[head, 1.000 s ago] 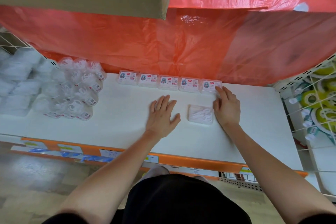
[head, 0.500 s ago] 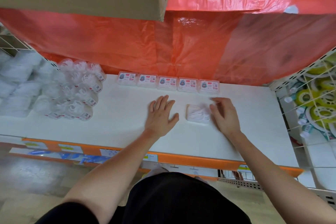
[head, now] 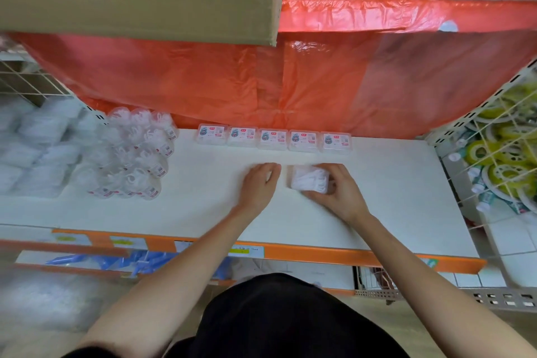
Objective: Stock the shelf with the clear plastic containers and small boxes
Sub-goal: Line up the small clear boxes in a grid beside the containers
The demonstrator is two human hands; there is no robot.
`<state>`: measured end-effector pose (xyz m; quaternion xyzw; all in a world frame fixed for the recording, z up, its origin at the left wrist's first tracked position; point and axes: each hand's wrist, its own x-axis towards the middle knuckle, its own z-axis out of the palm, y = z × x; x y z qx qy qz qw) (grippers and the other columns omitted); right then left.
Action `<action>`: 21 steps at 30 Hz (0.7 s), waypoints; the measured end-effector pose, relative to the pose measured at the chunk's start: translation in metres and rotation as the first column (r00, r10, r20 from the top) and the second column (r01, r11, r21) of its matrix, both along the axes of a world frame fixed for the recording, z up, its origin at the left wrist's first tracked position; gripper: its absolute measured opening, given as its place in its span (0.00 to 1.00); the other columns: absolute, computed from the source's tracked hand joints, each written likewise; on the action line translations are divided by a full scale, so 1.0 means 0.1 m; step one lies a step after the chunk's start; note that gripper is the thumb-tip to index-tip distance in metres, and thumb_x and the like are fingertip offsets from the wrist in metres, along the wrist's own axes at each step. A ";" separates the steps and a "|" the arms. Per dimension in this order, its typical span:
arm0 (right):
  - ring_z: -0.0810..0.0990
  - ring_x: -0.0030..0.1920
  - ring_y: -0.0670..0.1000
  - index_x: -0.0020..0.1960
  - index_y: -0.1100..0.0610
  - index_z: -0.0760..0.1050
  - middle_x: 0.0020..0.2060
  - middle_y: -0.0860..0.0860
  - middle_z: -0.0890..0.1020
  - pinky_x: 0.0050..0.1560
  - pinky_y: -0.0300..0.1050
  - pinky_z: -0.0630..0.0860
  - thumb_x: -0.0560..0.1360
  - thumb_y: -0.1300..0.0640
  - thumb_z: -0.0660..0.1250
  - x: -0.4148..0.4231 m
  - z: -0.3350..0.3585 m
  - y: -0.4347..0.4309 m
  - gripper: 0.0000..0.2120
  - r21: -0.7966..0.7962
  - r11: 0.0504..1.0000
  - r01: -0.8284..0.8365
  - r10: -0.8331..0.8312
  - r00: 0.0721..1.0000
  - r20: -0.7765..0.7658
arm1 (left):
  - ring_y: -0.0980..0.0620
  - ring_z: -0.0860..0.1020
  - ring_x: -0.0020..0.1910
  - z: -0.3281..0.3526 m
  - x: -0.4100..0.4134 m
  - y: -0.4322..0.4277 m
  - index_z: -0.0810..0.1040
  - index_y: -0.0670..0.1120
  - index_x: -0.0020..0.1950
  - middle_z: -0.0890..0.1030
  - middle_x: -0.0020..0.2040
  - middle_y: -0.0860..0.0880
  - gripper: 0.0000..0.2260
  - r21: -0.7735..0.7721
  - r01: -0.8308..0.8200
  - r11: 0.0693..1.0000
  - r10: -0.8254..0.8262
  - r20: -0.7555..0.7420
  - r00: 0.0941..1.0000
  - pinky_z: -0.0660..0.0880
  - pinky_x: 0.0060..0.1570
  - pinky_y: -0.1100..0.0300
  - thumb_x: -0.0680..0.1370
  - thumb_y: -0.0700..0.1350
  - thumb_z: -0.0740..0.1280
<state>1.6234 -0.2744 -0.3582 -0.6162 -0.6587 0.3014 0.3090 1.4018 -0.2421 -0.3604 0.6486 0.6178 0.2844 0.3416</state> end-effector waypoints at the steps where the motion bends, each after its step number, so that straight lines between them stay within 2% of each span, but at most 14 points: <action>1: 0.76 0.55 0.43 0.66 0.50 0.73 0.58 0.45 0.76 0.52 0.31 0.72 0.66 0.47 0.80 -0.09 0.03 0.01 0.31 -0.005 1.000 -0.003 0.003 0.999 -0.045 | 0.50 0.77 0.53 0.08 -0.03 0.00 0.80 0.43 0.52 0.81 0.49 0.48 0.13 -0.069 -0.031 0.997 0.036 0.082 0.996 0.70 0.57 0.56 0.83 0.49 0.60; 3: 0.77 0.53 0.42 0.65 0.49 0.74 0.57 0.46 0.77 0.49 0.26 0.70 0.65 0.48 0.81 -0.28 0.08 0.02 0.31 -0.005 1.000 -0.021 0.020 0.994 -0.106 | 0.52 0.77 0.48 0.19 -0.09 0.01 0.80 0.42 0.53 0.80 0.48 0.50 0.14 -0.216 -0.023 0.976 0.071 0.217 0.973 0.72 0.53 0.57 0.82 0.51 0.62; 6: 0.78 0.50 0.41 0.63 0.46 0.74 0.57 0.46 0.78 0.47 0.28 0.72 0.65 0.51 0.82 -0.54 0.14 0.07 0.30 -0.015 0.998 -0.055 0.052 0.986 -0.156 | 0.53 0.77 0.47 0.30 -0.20 0.03 0.79 0.44 0.58 0.80 0.50 0.49 0.12 -0.372 0.053 0.927 0.076 0.325 0.943 0.76 0.45 0.60 0.81 0.50 0.65; 8: 0.78 0.46 0.41 0.64 0.45 0.72 0.56 0.45 0.77 0.45 0.30 0.73 0.66 0.55 0.81 -0.66 0.19 0.07 0.30 -0.094 0.994 -0.053 0.030 0.972 -0.232 | 0.54 0.78 0.44 0.33 -0.29 0.02 0.79 0.45 0.56 0.80 0.48 0.48 0.08 -0.424 0.050 0.904 0.135 0.395 0.909 0.76 0.39 0.64 0.81 0.47 0.65; 11: 0.80 0.48 0.46 0.68 0.48 0.69 0.54 0.48 0.78 0.51 0.39 0.78 0.73 0.55 0.76 -0.74 0.21 0.08 0.27 -0.283 0.959 -0.027 -0.101 0.898 -0.428 | 0.53 0.77 0.43 0.35 -0.43 0.00 0.79 0.48 0.51 0.79 0.44 0.51 0.04 -0.454 0.024 0.891 0.199 0.438 0.877 0.77 0.40 0.63 0.80 0.47 0.66; 13: 0.80 0.50 0.51 0.68 0.53 0.71 0.51 0.54 0.81 0.57 0.49 0.77 0.76 0.55 0.72 -0.76 0.19 0.08 0.22 -0.372 0.928 -0.002 -0.209 0.824 -0.526 | 0.52 0.78 0.43 0.35 -0.51 -0.02 0.79 0.48 0.51 0.79 0.46 0.50 0.05 -0.474 0.033 0.880 0.213 0.455 0.865 0.76 0.40 0.63 0.80 0.48 0.66; 14: 0.80 0.50 0.52 0.67 0.56 0.73 0.50 0.57 0.81 0.58 0.50 0.78 0.77 0.57 0.71 -0.77 0.18 0.07 0.20 -0.390 0.921 0.006 -0.239 0.799 -0.552 | 0.51 0.79 0.44 0.34 -0.54 -0.03 0.79 0.48 0.52 0.80 0.47 0.49 0.05 -0.483 0.038 0.875 0.216 0.459 0.862 0.76 0.40 0.63 0.80 0.48 0.66; 17: 0.82 0.50 0.52 0.62 0.59 0.78 0.51 0.59 0.84 0.53 0.43 0.79 0.77 0.61 0.70 -0.83 0.19 0.03 0.14 -0.387 0.922 0.017 -0.264 0.759 -0.595 | 0.49 0.81 0.47 0.36 -0.59 -0.07 0.78 0.48 0.55 0.81 0.53 0.47 0.07 -0.492 0.050 0.869 0.212 0.461 0.862 0.77 0.42 0.62 0.80 0.49 0.65; 19: 0.82 0.51 0.52 0.62 0.60 0.78 0.52 0.58 0.84 0.52 0.41 0.80 0.77 0.62 0.69 -0.86 0.20 0.00 0.13 -0.380 0.925 0.024 -0.269 0.747 -0.608 | 0.48 0.82 0.48 0.36 -0.61 -0.09 0.78 0.48 0.58 0.81 0.56 0.46 0.11 -0.516 0.045 0.856 0.225 0.449 0.865 0.77 0.42 0.61 0.81 0.53 0.64; 21: 0.82 0.53 0.51 0.63 0.60 0.78 0.53 0.57 0.84 0.53 0.39 0.79 0.77 0.63 0.69 -0.88 0.19 -0.01 0.14 -0.367 0.929 0.034 -0.264 0.758 -0.597 | 0.48 0.82 0.49 0.39 -0.63 -0.10 0.78 0.47 0.57 0.83 0.54 0.46 0.17 -0.577 0.026 0.816 0.280 0.436 0.855 0.77 0.43 0.59 0.81 0.58 0.60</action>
